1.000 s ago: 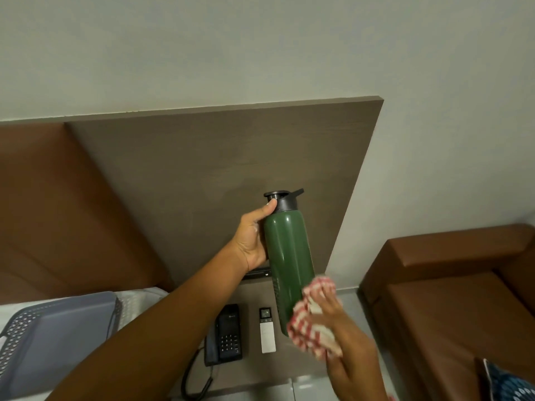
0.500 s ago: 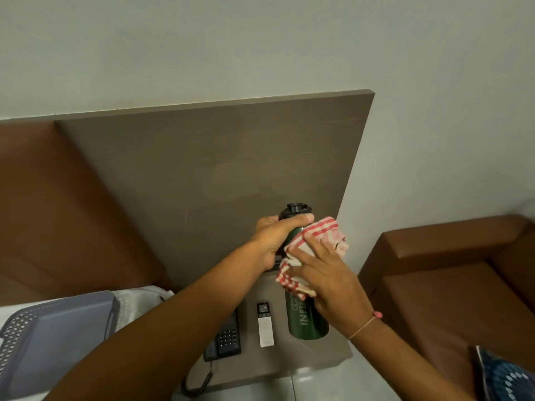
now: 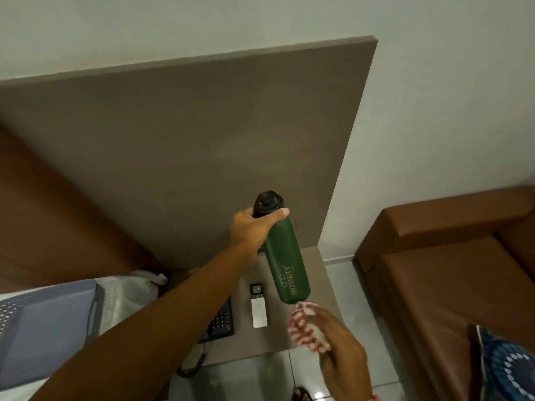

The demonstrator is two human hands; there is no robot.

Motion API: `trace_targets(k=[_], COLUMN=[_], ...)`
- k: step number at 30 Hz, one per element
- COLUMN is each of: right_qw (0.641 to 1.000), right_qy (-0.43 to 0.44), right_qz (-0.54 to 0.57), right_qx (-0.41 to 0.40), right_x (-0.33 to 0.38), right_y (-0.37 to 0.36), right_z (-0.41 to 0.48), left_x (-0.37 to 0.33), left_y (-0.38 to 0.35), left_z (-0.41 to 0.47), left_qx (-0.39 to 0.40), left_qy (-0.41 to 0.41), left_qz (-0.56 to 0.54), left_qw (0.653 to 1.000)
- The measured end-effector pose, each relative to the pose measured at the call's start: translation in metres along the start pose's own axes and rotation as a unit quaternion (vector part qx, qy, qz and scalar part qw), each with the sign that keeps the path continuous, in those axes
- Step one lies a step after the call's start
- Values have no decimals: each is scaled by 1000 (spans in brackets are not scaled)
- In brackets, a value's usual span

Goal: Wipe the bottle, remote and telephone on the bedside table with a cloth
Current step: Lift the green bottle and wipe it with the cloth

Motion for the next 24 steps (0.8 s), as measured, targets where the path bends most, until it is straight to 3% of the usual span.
trace_targets(k=[2,4,6,12,14,24], right_qw=[979,933,893,787,769,770], right_qy=[-166,-294,-363,-458,-467,-467], right_qz=[14,74,99,202,217,234], right_qx=[-115,-193,-247,-360,-379,-367], right_x=[-37,-80,-120,-221,-248,-279], right_y=[8,7,4,-33,-43,-57], right_z=[0,-9,-15,-48,-51,-48], left_x=[24,55,89,207,235,289], left_y=[-11,-22,-34,-66,-76,-95], left_z=[21,42,69,146,164,183], left_qx=[-44,-65,-70,-97,-86,-53], left_qy=[-34,-60,-70,-75,-85,-127], left_qz=[62,114,128,184,199,210], left_qw=[997,990,987,975,973,968])
Point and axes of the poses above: each hand's wrist, its own z-axis towards the middle knuckle, its own y-axis out of the back of the hand, x = y × z, the point moved 5 cm from there along z, towards the middle knuckle, and after that the axes turned 14 degrees about y, right-handed, at the moved point
